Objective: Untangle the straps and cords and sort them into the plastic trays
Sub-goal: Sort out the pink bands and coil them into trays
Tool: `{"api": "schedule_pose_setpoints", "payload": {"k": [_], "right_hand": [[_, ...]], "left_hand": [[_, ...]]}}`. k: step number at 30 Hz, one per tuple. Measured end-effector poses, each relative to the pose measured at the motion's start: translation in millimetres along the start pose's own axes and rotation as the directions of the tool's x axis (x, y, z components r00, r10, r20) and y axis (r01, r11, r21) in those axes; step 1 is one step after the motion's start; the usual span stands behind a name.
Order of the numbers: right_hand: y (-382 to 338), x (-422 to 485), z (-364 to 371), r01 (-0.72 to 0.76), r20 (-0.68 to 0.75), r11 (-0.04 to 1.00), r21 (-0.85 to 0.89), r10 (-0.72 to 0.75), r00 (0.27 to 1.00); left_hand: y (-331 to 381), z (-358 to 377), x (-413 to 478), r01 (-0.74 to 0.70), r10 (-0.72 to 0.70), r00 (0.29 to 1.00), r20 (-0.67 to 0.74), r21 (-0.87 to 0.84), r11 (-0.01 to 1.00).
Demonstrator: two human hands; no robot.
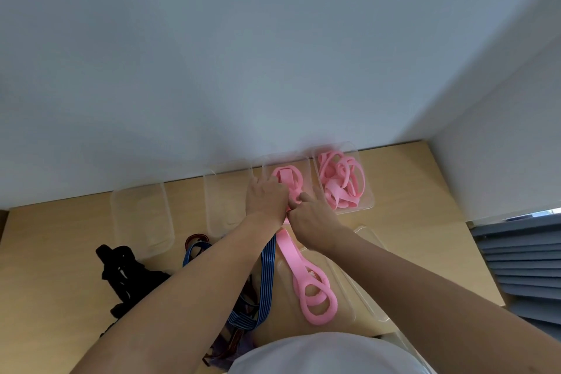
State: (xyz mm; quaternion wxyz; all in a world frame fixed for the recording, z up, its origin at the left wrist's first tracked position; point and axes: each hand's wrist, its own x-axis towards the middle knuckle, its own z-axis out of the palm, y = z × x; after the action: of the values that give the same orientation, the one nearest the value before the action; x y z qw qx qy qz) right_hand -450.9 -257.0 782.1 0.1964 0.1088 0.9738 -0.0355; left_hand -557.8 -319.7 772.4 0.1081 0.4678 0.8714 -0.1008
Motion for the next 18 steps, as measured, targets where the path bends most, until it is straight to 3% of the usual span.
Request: {"api": "schedule_pose_setpoints", "payload": {"k": [8, 14, 18], "right_hand": [[6.4, -3.1, 2.9, 0.038, -0.095, 0.994, 0.099, -0.029, 0.995], [12.2, -12.4, -3.8, -0.025, -0.317, 0.986, 0.163, 0.076, 0.945], [13.7, -18.0, -17.7, -0.076, -0.325, 0.995, 0.069, 0.094, 0.941]], "left_hand": [[-2.9, -0.7, -5.7, 0.003, -0.003, 1.000, 0.007, -0.012, 1.000], [-7.9, -1.1, -32.4, 0.034, -0.048, 0.985, -0.167, -0.086, 0.996], [-12.5, -13.8, -49.4, 0.081, -0.114, 0.968, -0.225, -0.154, 0.985]]}}
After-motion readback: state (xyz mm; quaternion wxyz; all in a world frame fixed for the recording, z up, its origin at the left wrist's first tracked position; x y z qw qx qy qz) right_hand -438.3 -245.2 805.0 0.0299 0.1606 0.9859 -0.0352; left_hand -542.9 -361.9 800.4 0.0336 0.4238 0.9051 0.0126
